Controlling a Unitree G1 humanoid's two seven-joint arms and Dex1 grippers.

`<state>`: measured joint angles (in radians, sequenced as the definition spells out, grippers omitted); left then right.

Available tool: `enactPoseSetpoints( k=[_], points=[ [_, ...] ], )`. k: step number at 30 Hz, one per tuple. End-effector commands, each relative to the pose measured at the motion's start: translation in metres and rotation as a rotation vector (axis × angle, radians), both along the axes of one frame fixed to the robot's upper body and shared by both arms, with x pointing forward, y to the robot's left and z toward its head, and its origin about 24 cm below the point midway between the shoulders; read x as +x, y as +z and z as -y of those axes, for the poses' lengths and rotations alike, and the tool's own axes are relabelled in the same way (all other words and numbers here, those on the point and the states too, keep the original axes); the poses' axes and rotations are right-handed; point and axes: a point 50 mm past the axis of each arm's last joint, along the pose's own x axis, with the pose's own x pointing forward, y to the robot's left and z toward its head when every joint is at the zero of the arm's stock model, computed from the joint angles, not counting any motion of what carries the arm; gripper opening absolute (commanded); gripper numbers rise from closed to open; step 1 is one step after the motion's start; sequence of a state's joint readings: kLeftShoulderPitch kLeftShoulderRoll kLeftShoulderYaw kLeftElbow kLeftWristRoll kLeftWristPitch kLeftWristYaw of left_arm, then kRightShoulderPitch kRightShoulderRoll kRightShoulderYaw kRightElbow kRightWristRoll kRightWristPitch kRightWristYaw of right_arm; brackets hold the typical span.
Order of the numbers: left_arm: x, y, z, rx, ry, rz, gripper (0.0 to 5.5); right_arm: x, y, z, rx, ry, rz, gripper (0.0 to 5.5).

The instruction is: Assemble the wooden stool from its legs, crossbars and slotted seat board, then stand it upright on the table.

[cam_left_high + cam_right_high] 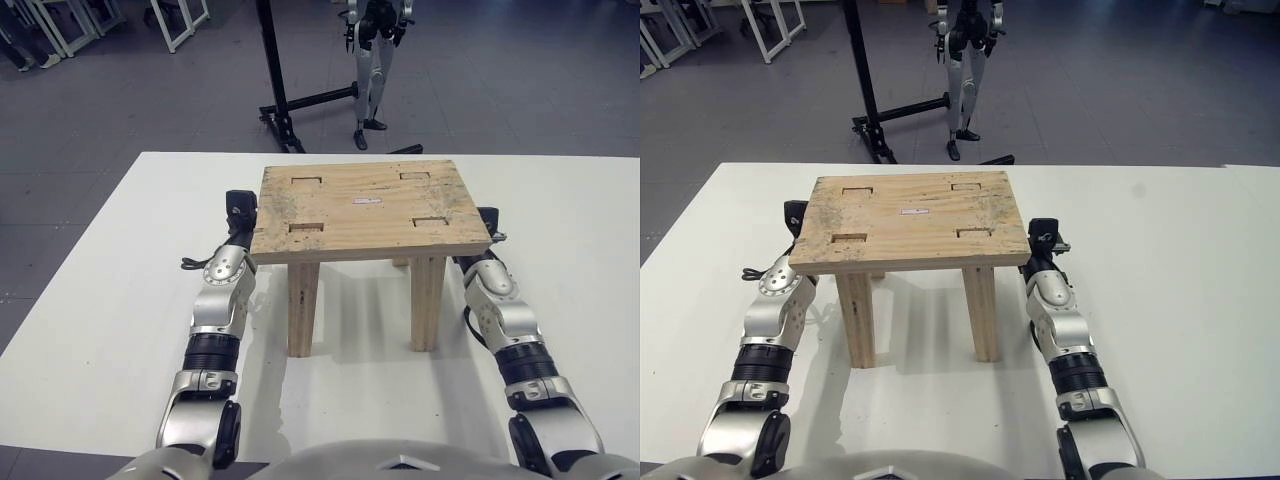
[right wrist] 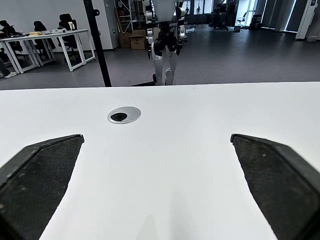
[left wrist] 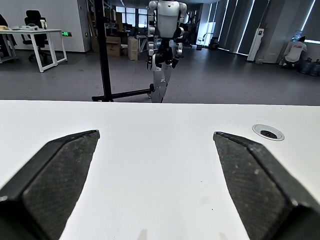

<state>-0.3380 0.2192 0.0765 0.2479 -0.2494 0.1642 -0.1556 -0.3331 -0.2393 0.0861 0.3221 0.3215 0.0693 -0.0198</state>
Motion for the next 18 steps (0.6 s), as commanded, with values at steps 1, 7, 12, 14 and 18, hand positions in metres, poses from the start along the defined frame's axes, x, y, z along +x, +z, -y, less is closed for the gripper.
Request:
enactPoseSetpoints(
  k=[1, 7, 12, 14, 18],
  points=[
    [-0.0043, -0.0029, -0.0005, 0.011, -0.003, -0.028, 4.22, -0.0006, 0.0021, -0.0020, -0.003, -0.012, -0.005, 5.48],
    [-0.0049, -0.0024, 0.0031, 0.017, -0.029, -0.043, 4.22, -0.0020, 0.0026, -0.0007, -0.008, -0.030, -0.006, 5.48],
    [-0.0053, 0.0018, 0.0037, 0.013, -0.027, -0.030, 4.22, -0.0024, 0.0069, 0.0003, -0.023, -0.036, 0.013, 5.48],
    [-0.0050, 0.0030, 0.0034, 0.002, -0.021, -0.025, 4.22, -0.0012, 0.0094, 0.0005, -0.024, -0.036, 0.019, 5.48],
    [-0.0040, 0.0062, 0.0040, -0.038, 0.000, -0.019, 4.22, -0.0013, 0.0106, 0.0020, -0.025, -0.037, 0.017, 5.48]
  ],
)
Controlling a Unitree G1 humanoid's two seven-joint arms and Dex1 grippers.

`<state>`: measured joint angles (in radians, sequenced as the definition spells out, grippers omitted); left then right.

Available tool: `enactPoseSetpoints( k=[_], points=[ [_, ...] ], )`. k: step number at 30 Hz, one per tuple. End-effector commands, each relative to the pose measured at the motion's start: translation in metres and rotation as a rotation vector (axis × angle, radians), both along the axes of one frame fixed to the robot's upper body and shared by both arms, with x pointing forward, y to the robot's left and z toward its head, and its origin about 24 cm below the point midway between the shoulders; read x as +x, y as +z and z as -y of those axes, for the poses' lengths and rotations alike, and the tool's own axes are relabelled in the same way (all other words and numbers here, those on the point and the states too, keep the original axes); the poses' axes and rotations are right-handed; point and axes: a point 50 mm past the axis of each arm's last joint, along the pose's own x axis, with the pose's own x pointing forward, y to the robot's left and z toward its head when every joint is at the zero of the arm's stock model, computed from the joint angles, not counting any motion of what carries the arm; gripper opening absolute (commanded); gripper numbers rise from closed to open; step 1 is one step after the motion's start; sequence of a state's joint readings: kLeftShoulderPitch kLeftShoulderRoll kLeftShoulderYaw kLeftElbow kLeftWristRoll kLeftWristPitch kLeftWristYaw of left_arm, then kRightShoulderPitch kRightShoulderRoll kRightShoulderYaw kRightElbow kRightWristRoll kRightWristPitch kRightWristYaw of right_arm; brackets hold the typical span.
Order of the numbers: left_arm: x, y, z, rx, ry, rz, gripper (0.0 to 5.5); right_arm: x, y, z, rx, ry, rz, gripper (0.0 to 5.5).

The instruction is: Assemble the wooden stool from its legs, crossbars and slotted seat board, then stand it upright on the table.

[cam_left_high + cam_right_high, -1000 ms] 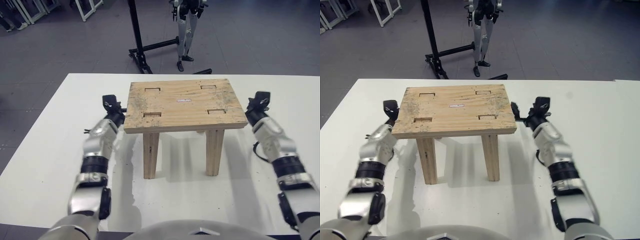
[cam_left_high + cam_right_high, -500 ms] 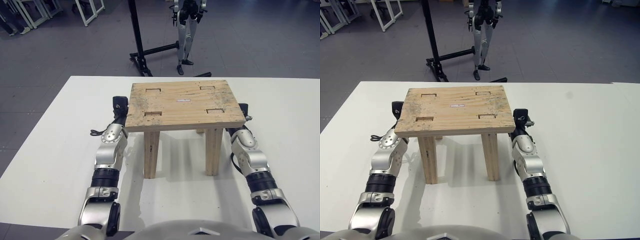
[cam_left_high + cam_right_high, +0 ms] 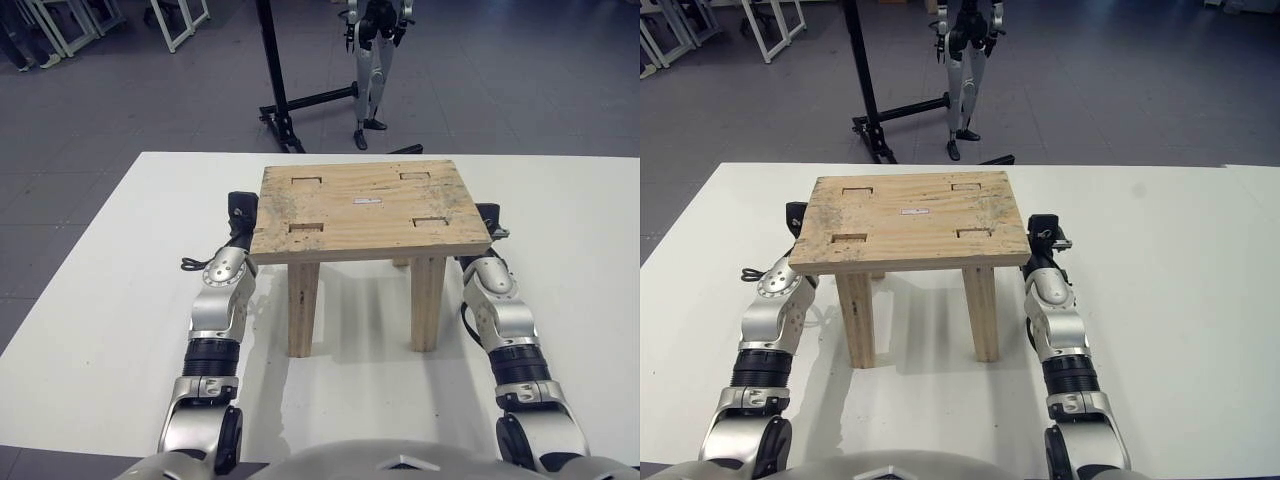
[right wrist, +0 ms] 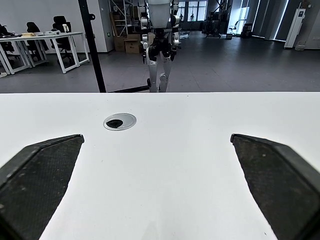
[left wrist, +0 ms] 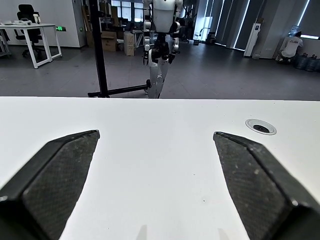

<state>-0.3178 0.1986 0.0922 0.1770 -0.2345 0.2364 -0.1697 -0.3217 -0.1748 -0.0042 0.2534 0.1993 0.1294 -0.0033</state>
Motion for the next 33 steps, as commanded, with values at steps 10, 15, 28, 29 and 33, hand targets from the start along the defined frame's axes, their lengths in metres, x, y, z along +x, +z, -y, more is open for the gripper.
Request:
enactPoseSetpoints(
  k=[10, 15, 28, 29, 33],
  points=[
    [-0.0010, 0.0030, 0.0009, -0.034, 0.025, -0.001, 4.22, -0.0004, 0.0037, 0.0029, -0.004, -0.005, 0.003, 5.48],
    [-0.0035, 0.0015, -0.0005, -0.029, 0.026, -0.007, 4.22, -0.0024, 0.0033, 0.0024, -0.006, -0.007, 0.002, 5.48],
    [-0.0028, 0.0036, -0.0004, 0.000, -0.008, -0.003, 4.22, -0.0033, 0.0050, 0.0056, -0.019, -0.017, 0.012, 5.48],
    [-0.0027, 0.0037, -0.0001, 0.000, -0.009, -0.002, 4.22, -0.0037, 0.0043, 0.0057, -0.020, -0.015, 0.010, 5.48],
    [-0.0049, 0.0009, 0.0052, -0.020, -0.019, -0.010, 4.22, -0.0046, 0.0029, 0.0050, -0.024, -0.008, 0.005, 5.48]
  ],
)
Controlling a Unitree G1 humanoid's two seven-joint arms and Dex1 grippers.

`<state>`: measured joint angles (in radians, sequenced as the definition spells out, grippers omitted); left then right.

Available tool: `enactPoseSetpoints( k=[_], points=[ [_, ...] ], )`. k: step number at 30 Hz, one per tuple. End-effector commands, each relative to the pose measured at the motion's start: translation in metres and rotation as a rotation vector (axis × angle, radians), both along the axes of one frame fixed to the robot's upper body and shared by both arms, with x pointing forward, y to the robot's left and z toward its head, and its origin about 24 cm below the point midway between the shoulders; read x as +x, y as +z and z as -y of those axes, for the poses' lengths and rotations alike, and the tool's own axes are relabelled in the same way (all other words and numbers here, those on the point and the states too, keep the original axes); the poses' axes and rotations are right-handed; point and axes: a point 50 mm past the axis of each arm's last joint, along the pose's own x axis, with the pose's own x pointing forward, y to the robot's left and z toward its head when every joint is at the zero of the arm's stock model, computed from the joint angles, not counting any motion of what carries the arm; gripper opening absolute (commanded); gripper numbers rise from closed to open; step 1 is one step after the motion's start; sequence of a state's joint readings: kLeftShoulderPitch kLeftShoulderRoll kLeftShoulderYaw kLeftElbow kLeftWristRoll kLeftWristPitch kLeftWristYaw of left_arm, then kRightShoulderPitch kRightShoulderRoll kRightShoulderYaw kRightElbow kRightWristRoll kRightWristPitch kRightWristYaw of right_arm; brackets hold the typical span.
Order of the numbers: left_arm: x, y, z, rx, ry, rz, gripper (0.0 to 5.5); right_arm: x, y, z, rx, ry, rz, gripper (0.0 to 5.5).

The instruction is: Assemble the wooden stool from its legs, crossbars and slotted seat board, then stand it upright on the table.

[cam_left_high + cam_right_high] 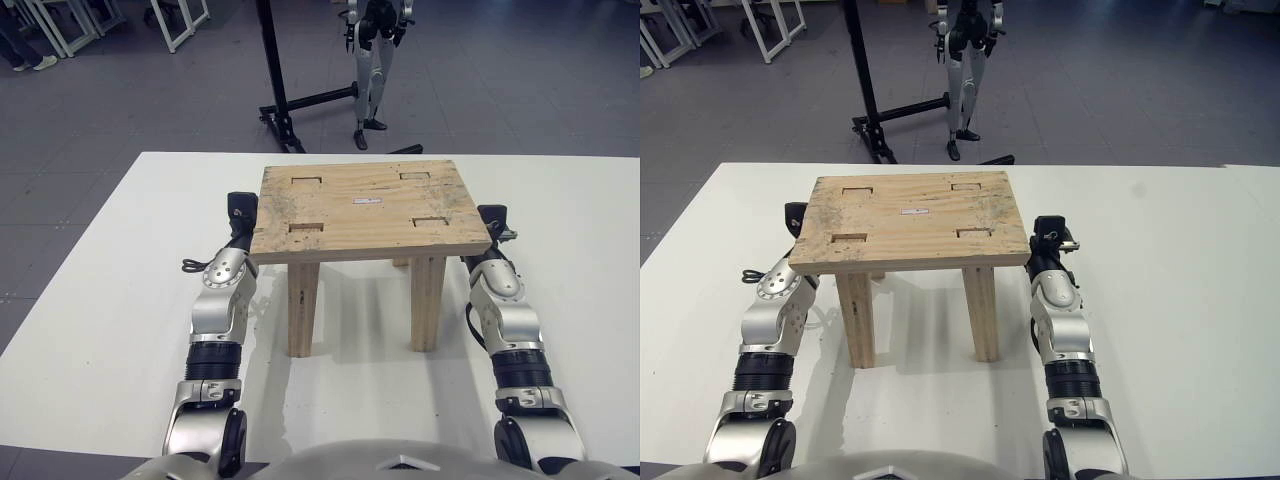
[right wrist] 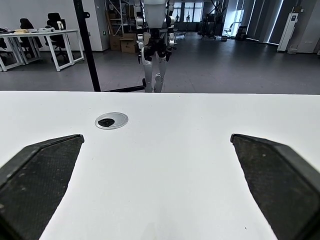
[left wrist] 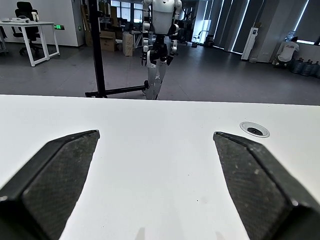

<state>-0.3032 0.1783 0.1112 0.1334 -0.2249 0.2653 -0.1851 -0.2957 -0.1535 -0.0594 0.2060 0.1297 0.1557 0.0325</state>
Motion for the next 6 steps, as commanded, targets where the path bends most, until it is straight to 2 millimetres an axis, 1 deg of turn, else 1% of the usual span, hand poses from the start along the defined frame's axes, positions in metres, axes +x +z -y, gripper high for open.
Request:
enactPoseSetpoints(
  k=[1, 6],
  points=[
    [-0.0016, -0.0013, 0.0047, -0.007, -0.015, -0.012, 4.22, 0.0003, 0.0016, -0.0021, 0.006, 0.007, 0.002, 5.48],
    [0.0006, -0.0003, 0.0041, -0.010, -0.007, -0.007, 4.22, 0.0020, 0.0020, -0.0044, 0.010, 0.008, 0.007, 5.48]
  ],
)
